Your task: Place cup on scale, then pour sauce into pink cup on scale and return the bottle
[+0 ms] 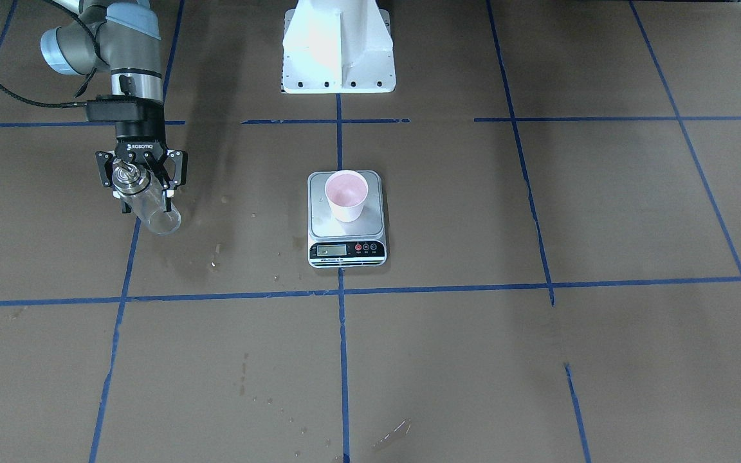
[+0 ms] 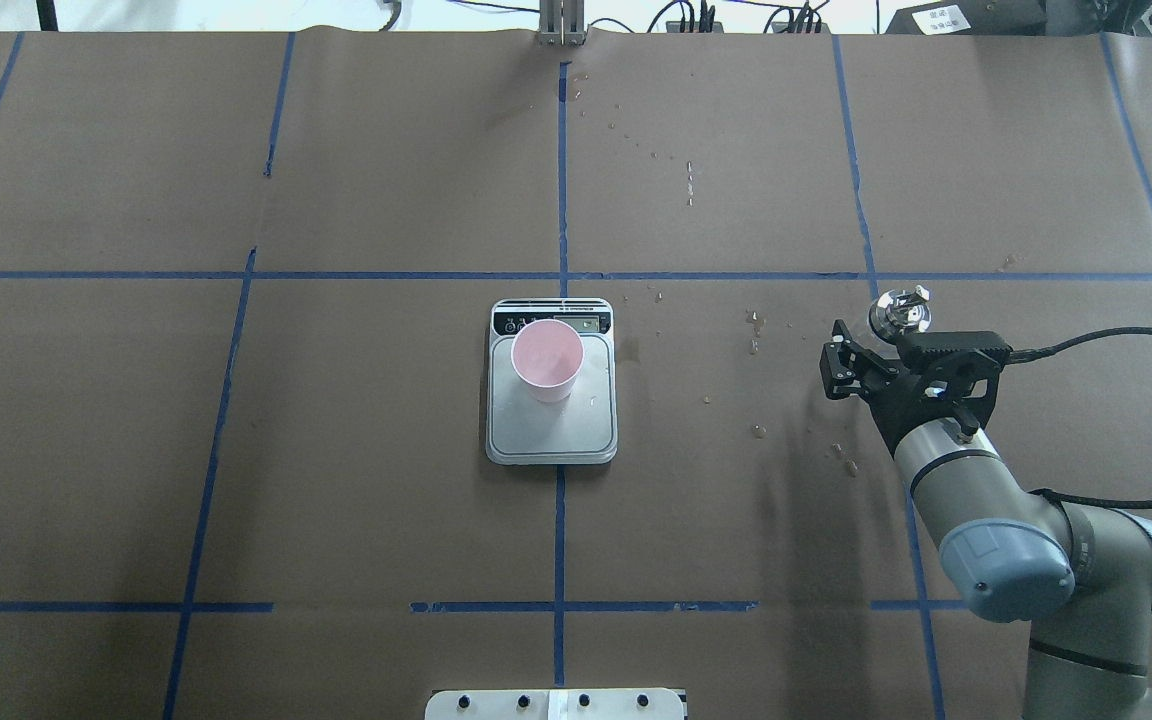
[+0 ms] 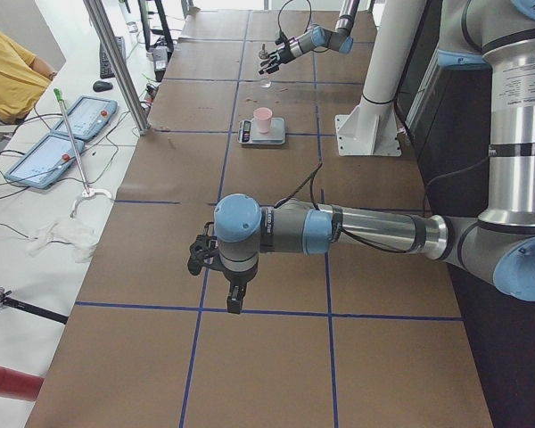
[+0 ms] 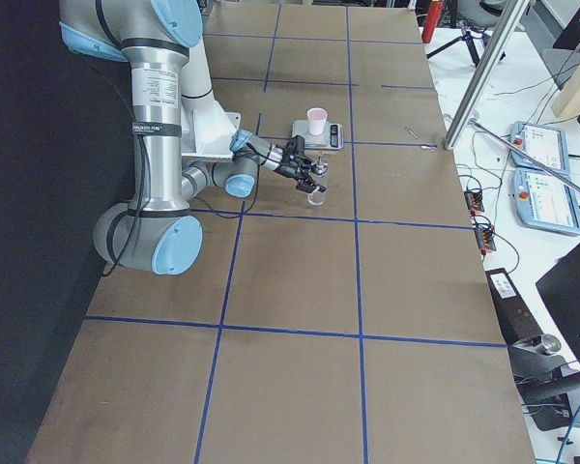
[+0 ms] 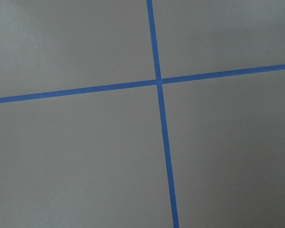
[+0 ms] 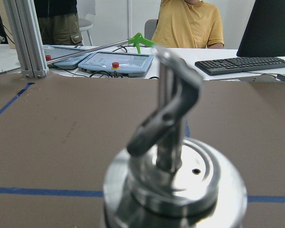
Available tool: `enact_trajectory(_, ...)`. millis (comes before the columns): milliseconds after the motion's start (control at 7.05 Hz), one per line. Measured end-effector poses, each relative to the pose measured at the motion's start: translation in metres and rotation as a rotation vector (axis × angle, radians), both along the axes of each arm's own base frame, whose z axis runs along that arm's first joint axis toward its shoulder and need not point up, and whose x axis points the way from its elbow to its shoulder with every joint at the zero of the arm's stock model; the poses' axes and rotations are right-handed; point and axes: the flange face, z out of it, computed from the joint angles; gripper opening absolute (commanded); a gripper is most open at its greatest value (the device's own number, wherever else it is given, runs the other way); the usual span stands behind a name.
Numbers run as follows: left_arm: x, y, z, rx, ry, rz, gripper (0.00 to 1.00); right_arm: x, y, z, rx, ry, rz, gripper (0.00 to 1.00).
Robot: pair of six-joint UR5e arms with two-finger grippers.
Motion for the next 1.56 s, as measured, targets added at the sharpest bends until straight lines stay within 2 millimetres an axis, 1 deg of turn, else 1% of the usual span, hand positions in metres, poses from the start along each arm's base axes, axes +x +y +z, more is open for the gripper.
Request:
enact_trajectory(142,0.000,0.000,0.000,0.000,0.000,0.000,1.00,0.002,0.000,0.008,-0.005,0.014,0.002,0.00)
enact_trajectory(284,0.000,0.000,0.000,-0.001,0.000,0.001,1.00,0.002,0.000,0.015,-0.009,0.025,0.004,0.03)
enact_trajectory(567,0.001,0.000,0.001,-0.001,0.001,0.001,1.00,0.002,0.000,0.020,-0.018,0.020,0.012,0.14)
enact_trajectory(709,0.001,0.000,0.000,0.001,0.001,0.001,1.00,0.001,0.000,0.021,-0.020,0.017,0.014,0.23)
enact_trajectory(851,0.001,-0.001,0.000,0.006,0.000,0.002,1.00,0.001,0.000,0.022,-0.021,0.016,0.014,0.48)
enact_trajectory(993,0.001,-0.001,0.001,0.013,-0.001,0.002,1.00,0.001,0.000,0.023,-0.023,0.018,0.014,0.52)
enact_trajectory(1135,0.001,-0.002,0.001,0.017,-0.002,0.002,1.00,0.001,0.000,0.025,-0.024,0.022,0.013,0.74)
enact_trajectory(1277,0.001,-0.002,0.001,0.018,-0.002,0.002,1.00,0.000,0.000,0.026,-0.025,0.027,0.010,1.00)
enact_trajectory(1561,0.001,-0.002,0.001,0.020,-0.002,0.003,1.00,0.000,0.000,0.027,-0.024,0.032,0.007,1.00)
